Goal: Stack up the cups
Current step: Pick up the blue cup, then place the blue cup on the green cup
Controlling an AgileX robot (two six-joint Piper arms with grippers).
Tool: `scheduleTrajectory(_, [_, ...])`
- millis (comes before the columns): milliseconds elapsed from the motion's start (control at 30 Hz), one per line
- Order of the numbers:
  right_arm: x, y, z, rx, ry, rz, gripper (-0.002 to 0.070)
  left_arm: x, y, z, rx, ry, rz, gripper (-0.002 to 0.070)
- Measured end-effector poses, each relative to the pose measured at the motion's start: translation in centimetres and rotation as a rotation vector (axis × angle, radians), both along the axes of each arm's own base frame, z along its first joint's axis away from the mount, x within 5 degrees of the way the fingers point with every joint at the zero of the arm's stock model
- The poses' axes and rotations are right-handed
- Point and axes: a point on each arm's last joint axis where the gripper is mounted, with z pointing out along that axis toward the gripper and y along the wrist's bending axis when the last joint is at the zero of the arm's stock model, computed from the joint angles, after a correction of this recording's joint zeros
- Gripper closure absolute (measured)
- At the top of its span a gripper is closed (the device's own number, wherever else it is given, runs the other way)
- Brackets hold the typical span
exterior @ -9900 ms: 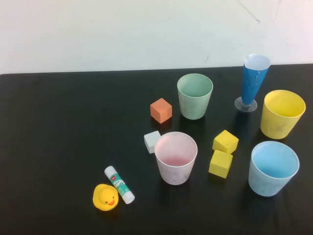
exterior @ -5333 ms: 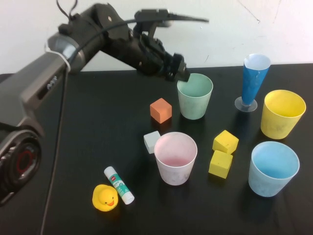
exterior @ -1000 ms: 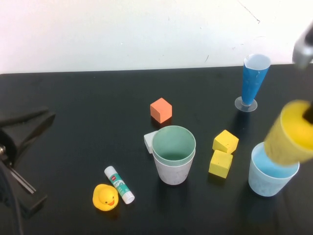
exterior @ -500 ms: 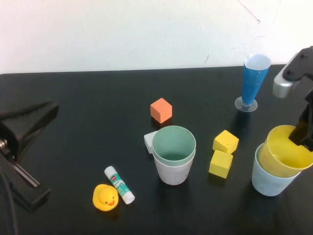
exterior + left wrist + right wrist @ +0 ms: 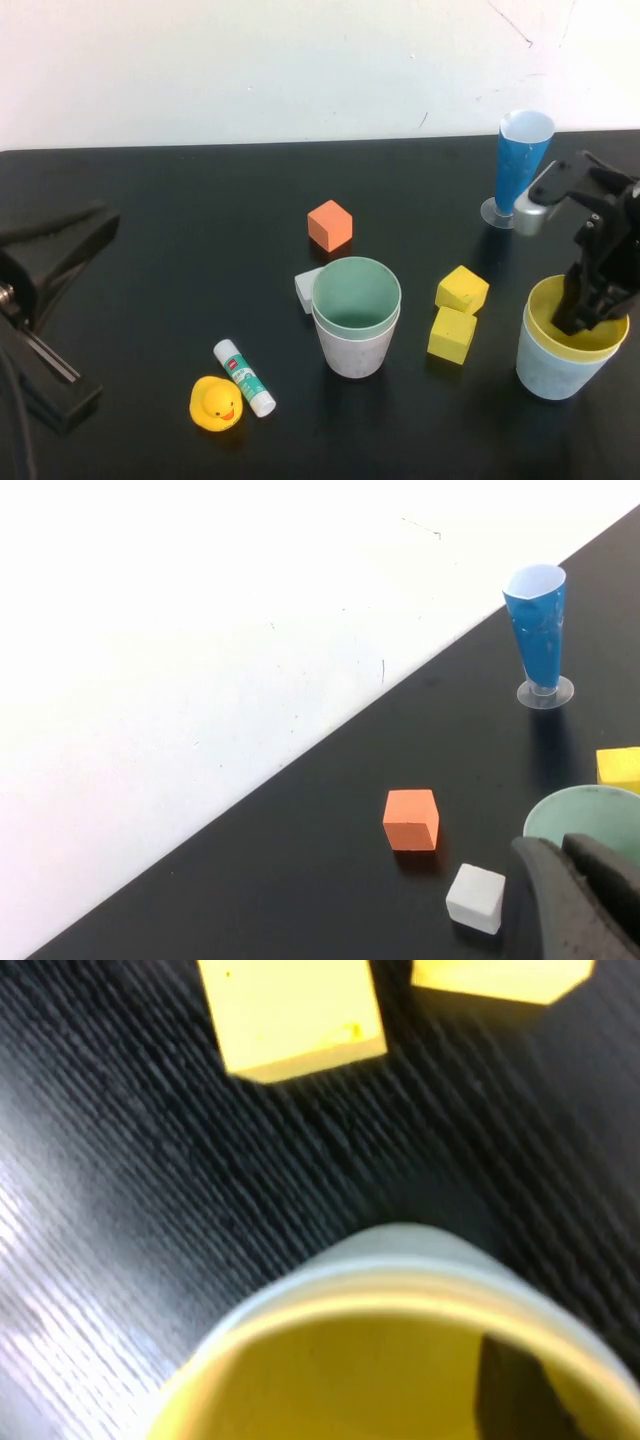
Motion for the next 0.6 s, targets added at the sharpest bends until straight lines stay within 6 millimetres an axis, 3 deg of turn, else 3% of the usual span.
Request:
scheduleTrajectory(67, [0.3, 0.2, 0.4, 0.019, -0.003, 0.005, 0.0582, 0.0, 0.0, 0.0, 0.002, 0.003, -0.001, 0.0674])
scheduleTrajectory(133, [0.7, 0.7, 1.7, 0.061, -0.012, 0.010, 0.0620, 0.0, 0.0, -0.1, 0.003, 0.005, -0.002, 0.0674])
scheduleTrajectory(300, [1.5, 3.3, 8.2, 0.155, -0.136, 0.097, 0.0624, 0.0, 0.0, -0.1, 0.002, 0.011, 0.000, 0.0674])
scheduleTrajectory(467, [0.3, 7.6, 14.3, 0.231, -0.314, 0.234, 0.0624, 0.0, 0.0, -0.2, 0.005, 0.018, 0.003, 0.0674])
scheduleTrajectory(533, [-0.3, 9.3, 15.6, 0.251, -0.353, 0.288, 0.0624, 0.0, 0.1, -0.3, 0.009, 0.028, 0.006, 0.0674])
scheduleTrajectory(600, [-0.5, 10.7, 15.7, 0.249, -0.358, 0.320, 0.0625, 0.0, 0.1, -0.4, 0.016, 0.038, 0.010, 0.0674])
